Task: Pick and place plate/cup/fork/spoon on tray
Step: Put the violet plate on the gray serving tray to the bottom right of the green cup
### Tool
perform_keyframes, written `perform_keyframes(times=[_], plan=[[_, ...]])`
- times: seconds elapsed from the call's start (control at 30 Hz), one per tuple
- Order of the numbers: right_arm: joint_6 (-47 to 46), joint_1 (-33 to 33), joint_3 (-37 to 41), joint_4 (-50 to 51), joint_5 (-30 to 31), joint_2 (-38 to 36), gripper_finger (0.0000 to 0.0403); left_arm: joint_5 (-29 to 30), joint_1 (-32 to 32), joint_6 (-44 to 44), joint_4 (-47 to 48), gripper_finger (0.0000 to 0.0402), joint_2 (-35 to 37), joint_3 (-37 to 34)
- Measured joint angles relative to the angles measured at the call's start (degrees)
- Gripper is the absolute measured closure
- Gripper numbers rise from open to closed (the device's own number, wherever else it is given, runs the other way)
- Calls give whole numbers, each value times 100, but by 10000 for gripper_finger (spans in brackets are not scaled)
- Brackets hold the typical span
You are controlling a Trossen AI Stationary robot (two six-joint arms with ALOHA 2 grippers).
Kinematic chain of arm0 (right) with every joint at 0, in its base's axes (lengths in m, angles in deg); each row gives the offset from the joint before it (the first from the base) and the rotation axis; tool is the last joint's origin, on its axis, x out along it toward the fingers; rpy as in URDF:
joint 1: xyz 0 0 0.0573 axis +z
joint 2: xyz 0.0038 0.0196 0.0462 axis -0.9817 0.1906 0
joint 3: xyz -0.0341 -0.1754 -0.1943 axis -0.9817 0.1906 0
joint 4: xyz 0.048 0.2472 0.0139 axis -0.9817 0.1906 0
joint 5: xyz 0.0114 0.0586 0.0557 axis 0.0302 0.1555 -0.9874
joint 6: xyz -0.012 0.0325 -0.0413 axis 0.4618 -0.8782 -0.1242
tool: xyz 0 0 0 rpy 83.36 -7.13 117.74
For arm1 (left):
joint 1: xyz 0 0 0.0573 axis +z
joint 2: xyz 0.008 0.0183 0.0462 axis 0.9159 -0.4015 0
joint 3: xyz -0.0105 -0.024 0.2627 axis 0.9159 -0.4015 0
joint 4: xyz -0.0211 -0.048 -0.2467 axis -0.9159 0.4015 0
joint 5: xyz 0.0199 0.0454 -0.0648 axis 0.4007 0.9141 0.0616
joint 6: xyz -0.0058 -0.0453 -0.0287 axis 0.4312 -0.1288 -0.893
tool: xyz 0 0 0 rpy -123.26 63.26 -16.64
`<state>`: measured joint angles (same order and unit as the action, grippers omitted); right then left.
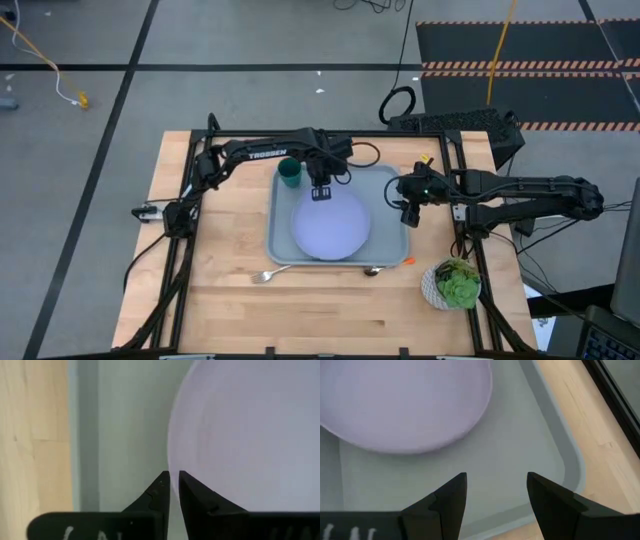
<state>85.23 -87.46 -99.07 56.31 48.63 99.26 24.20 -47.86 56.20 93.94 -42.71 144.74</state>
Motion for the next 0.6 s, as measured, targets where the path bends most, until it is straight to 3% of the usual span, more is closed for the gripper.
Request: perform_keyframes(times=[0.33,0.6], plan=[[-4,0,2,-9,-4,0,204,85,-47,-107,-230,356,0,-24],[-2,0,2,-2,-4,0,204,92,-238,-28,174,356,0,-25]])
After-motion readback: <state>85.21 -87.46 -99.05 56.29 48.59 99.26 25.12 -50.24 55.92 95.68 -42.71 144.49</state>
